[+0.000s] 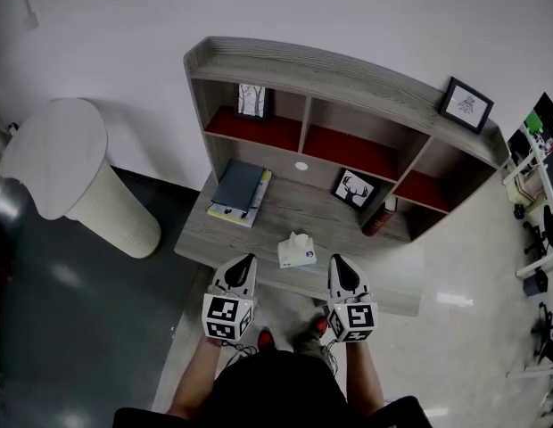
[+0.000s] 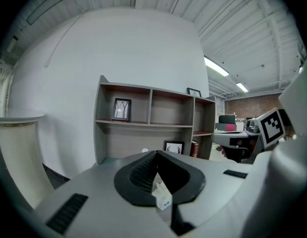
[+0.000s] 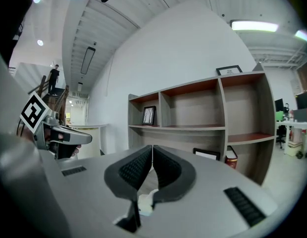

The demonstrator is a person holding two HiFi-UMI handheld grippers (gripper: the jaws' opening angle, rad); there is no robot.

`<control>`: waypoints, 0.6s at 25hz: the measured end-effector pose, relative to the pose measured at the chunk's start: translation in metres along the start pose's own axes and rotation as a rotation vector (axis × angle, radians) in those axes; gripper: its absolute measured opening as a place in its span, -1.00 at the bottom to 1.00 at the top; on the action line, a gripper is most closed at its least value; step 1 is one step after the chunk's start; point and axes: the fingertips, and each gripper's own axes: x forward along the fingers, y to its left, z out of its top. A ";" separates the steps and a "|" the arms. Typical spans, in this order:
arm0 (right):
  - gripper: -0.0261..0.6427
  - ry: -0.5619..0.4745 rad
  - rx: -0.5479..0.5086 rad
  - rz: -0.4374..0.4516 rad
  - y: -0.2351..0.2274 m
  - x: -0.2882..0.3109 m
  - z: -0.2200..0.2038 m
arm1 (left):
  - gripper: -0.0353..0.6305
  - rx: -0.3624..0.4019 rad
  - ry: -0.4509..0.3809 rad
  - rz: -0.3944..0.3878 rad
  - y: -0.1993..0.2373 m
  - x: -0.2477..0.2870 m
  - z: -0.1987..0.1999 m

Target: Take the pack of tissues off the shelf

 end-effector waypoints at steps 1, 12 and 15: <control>-0.83 -0.007 -0.004 0.004 0.002 -0.004 0.003 | -0.88 0.001 -0.004 -0.001 -0.001 -0.002 0.002; -0.82 -0.003 0.001 0.002 0.011 -0.030 -0.003 | -0.88 0.016 -0.015 0.005 0.000 -0.015 0.005; -0.83 -0.002 -0.002 0.003 0.013 -0.033 -0.006 | -0.88 0.022 -0.015 0.004 -0.002 -0.018 0.004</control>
